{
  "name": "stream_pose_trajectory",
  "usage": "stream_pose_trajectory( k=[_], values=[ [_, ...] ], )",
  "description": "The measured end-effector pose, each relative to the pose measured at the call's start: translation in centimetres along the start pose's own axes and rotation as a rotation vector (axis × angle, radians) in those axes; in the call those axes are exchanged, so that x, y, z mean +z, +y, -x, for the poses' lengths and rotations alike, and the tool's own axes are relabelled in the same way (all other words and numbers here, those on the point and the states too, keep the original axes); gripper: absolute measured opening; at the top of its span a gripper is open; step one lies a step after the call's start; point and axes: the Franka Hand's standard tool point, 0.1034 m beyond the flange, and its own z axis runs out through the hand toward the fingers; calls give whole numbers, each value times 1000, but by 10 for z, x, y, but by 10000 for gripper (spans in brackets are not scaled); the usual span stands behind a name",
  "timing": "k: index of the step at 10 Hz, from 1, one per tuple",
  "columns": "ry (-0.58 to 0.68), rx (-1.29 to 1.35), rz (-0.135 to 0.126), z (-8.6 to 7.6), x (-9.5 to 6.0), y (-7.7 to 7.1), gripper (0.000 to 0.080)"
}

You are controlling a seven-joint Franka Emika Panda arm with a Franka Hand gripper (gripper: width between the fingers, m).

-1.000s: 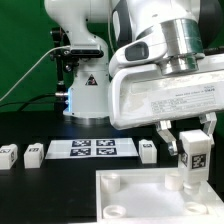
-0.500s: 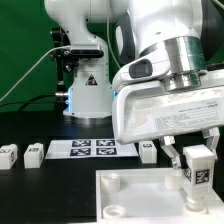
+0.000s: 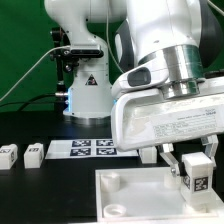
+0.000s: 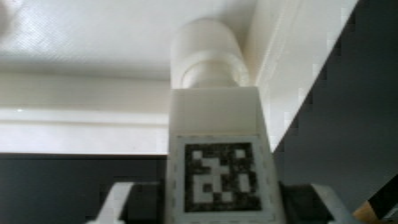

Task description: Assemble one leg

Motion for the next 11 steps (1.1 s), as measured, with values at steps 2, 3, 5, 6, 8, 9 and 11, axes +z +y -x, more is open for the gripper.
stream_pose_trajectory(
  k=[2, 3, 5, 6, 8, 9, 11],
  values=[
    [18, 17, 17, 8, 0, -2, 291],
    [42, 20, 32, 9, 0, -3, 291],
    [71, 36, 58, 9, 0, -4, 291],
    [73, 37, 67, 9, 0, -4, 292],
    [73, 30, 71, 9, 0, -4, 292],
    [73, 29, 71, 9, 0, -4, 292],
    [73, 26, 71, 9, 0, -4, 586]
  ],
)
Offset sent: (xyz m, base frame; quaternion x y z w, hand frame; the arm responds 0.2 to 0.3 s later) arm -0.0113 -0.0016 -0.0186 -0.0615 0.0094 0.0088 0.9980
